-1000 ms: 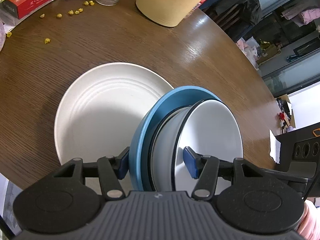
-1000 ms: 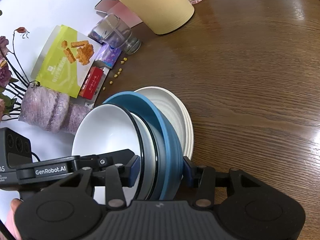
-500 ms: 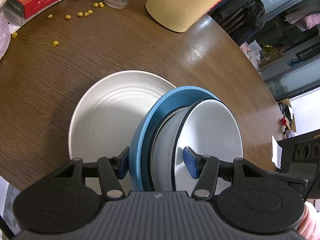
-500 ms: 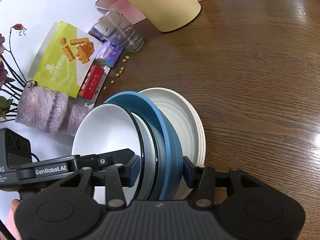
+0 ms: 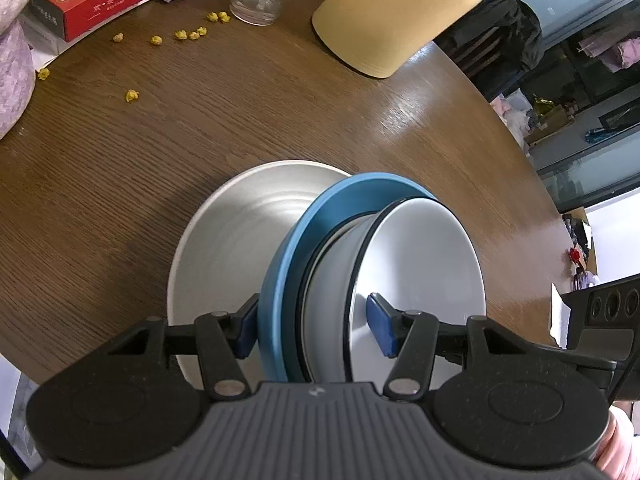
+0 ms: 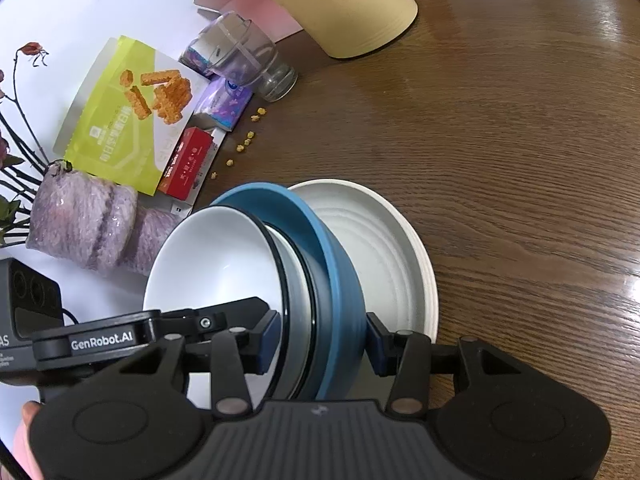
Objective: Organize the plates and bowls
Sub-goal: 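Lower the bowl stack onto the cream plates with both grippers, then open both grippers to release the bowl stack on the plates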
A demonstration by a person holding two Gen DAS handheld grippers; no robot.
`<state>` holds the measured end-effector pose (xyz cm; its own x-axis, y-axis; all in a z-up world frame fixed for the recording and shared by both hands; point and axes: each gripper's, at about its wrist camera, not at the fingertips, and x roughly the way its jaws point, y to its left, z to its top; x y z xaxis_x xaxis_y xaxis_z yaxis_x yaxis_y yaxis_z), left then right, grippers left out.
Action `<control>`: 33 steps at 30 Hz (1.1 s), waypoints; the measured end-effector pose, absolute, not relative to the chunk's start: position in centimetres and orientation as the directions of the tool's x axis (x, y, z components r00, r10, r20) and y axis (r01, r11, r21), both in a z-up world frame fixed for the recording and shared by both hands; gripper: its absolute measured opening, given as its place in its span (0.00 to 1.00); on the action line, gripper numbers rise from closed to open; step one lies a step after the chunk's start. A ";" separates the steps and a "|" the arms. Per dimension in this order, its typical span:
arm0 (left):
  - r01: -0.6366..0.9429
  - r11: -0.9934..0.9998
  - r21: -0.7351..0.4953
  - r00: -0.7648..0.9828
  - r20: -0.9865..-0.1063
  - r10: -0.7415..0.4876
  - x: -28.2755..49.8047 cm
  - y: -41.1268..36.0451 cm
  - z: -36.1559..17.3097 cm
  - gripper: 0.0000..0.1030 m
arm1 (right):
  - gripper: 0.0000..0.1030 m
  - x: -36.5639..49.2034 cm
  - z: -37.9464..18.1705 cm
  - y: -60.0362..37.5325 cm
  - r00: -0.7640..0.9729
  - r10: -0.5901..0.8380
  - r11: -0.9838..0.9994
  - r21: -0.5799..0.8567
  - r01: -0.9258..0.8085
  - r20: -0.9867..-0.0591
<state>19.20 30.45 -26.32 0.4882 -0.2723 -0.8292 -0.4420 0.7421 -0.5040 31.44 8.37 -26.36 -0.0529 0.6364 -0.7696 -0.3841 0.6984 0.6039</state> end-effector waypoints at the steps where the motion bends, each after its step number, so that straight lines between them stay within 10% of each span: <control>1: -0.443 0.742 -0.503 0.487 -0.830 -0.272 19.2 30.5 -26.4 0.54 | 0.43 31.4 -26.4 8.5 -0.054 0.636 0.698 0.604 -0.384 -0.770; 26: -0.441 0.753 -0.488 0.469 -0.841 -0.270 19.7 30.8 -26.7 0.56 | 0.44 31.5 -27.5 9.0 -0.052 0.642 0.701 0.612 -0.366 -0.765; 33: -0.436 0.761 -0.482 0.490 -0.835 -0.248 19.2 30.8 -26.1 0.85 | 0.53 31.5 -26.8 8.8 -0.026 0.639 0.707 0.599 -0.376 -0.769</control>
